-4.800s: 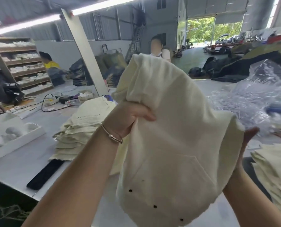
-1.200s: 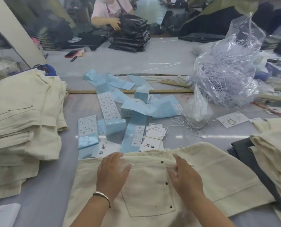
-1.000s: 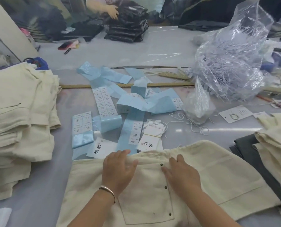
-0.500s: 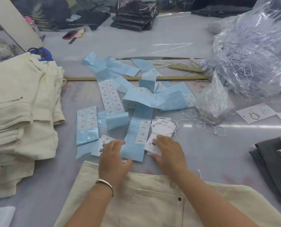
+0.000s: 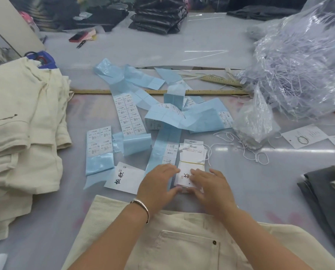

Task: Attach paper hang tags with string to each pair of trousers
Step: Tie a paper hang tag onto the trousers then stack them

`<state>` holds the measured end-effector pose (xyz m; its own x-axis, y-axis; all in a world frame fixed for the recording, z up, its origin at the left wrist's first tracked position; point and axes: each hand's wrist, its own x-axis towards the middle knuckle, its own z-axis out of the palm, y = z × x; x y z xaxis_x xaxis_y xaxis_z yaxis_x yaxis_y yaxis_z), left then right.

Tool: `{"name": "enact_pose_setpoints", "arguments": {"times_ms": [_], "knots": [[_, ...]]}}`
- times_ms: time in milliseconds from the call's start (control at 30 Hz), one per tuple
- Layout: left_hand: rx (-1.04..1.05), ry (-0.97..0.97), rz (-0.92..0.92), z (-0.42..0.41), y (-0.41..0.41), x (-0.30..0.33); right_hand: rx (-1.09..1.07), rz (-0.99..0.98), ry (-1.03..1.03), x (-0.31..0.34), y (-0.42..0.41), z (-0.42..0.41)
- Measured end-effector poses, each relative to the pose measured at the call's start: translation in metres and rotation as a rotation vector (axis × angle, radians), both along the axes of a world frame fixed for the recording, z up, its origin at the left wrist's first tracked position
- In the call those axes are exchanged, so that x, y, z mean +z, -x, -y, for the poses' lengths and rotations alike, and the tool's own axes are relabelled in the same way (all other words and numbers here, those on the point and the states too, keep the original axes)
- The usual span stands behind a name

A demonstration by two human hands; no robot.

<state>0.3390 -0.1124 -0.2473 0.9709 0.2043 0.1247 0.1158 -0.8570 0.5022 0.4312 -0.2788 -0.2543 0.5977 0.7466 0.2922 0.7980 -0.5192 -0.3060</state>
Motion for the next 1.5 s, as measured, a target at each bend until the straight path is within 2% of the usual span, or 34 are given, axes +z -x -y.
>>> {"name": "enact_pose_setpoints", "arguments": {"times_ms": [100, 200, 333, 533, 633, 700, 767, 833, 933, 1000, 1167, 1233, 1333, 1500], "knots": [[-0.134, -0.065, -0.087, 0.000, -0.012, 0.001, 0.039, -0.120, 0.020, -0.002, -0.009, 0.007], [-0.226, -0.175, -0.196, -0.004, -0.027, 0.013, 0.065, -0.045, 0.040, 0.000, -0.011, 0.008], [-0.303, -0.254, -0.273, -0.010, -0.036, 0.022, 0.059, -0.123, 0.038, -0.002, -0.011, 0.010], [-0.391, -0.347, -0.334, -0.012, -0.043, 0.028, 0.042, -0.242, 0.007, -0.012, -0.013, 0.014], [-0.441, -0.429, -0.276, -0.011, -0.040, 0.028, 0.011, -0.276, -0.024, -0.007, -0.013, 0.012], [-0.392, -0.379, -0.091, -0.010, -0.036, 0.030, -0.004, -0.240, -0.085, 0.001, -0.014, 0.008], [-0.257, -0.214, 0.133, -0.011, -0.032, 0.030, -0.022, -0.156, -0.205, 0.010, -0.014, 0.005], [-0.100, -0.055, 0.249, -0.009, -0.029, 0.030, -0.039, -0.134, -0.280, 0.019, -0.014, 0.002], [0.045, 0.210, 0.214, -0.002, -0.027, 0.025, -0.108, -0.300, -0.302, 0.029, -0.015, -0.004], [0.084, 0.301, 0.182, 0.001, -0.028, 0.023, -0.154, -0.367, -0.289, 0.033, -0.015, -0.008], [0.305, 0.401, 0.190, 0.015, -0.031, 0.019, -0.236, -0.277, -0.166, 0.034, -0.020, -0.015], [0.371, 0.380, 0.073, 0.024, -0.032, 0.013, -0.312, -0.333, -0.168, 0.035, -0.019, -0.017], [0.256, 0.112, -0.112, 0.035, -0.029, 0.000, -0.380, -0.455, -0.298, 0.046, -0.018, -0.019], [0.170, -0.065, -0.134, 0.035, -0.030, -0.004, -0.219, -0.679, -0.641, 0.095, -0.010, -0.005]]}}
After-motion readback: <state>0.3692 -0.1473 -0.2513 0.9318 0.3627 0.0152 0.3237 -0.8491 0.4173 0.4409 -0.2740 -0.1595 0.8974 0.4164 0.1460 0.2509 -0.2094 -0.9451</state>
